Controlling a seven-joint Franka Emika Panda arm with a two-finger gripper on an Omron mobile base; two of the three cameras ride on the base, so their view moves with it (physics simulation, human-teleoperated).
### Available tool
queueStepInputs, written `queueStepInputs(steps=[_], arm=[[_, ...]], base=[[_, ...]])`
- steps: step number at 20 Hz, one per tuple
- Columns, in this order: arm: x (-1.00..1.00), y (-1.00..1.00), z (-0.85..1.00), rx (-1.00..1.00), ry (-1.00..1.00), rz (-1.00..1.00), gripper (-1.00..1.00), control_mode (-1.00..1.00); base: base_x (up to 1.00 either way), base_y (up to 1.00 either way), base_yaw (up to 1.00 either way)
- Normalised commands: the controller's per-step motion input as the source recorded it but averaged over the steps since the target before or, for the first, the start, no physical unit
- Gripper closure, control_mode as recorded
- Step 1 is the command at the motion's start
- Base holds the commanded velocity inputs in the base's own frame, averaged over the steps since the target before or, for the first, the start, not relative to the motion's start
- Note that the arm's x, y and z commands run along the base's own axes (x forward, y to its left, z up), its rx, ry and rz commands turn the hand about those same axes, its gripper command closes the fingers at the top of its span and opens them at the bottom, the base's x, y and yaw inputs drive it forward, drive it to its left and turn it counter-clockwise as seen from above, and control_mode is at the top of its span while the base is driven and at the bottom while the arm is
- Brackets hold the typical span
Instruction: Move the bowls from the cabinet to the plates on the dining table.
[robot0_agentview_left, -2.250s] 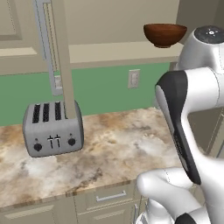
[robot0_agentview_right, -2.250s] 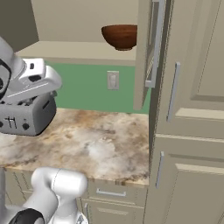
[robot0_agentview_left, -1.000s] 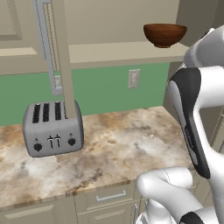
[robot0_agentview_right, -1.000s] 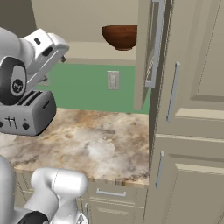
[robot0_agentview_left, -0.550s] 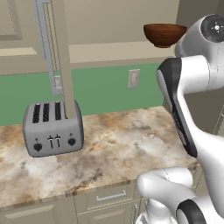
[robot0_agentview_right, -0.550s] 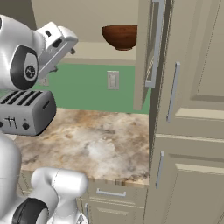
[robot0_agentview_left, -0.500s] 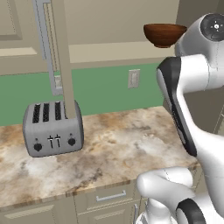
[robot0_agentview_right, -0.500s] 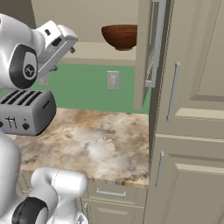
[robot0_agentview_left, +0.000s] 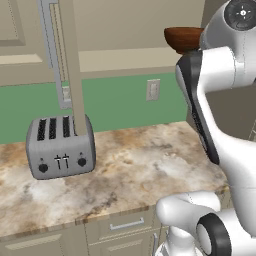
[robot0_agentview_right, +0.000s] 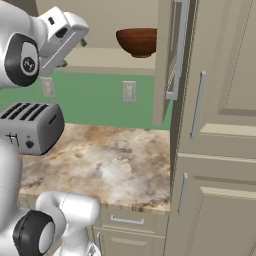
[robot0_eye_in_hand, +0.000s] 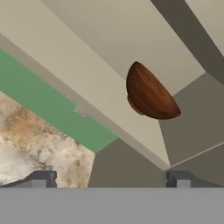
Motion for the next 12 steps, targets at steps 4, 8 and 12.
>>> queueStepInputs(steps=[4,8,12], arm=[[0.21,-0.12,-0.01,0.09,0.00,-0.01,-1.00,-1.00],[0.29,-0.19,-0.23,0.06,0.00,0.00,-1.00,-1.00],[0.27,-0.13,-0.01,0.00,-0.02,0.00,-1.00,-1.00]], base=[[0.00,0.00,0.00],[0.00,0.00,0.00],[0.00,0.00,0.00]])
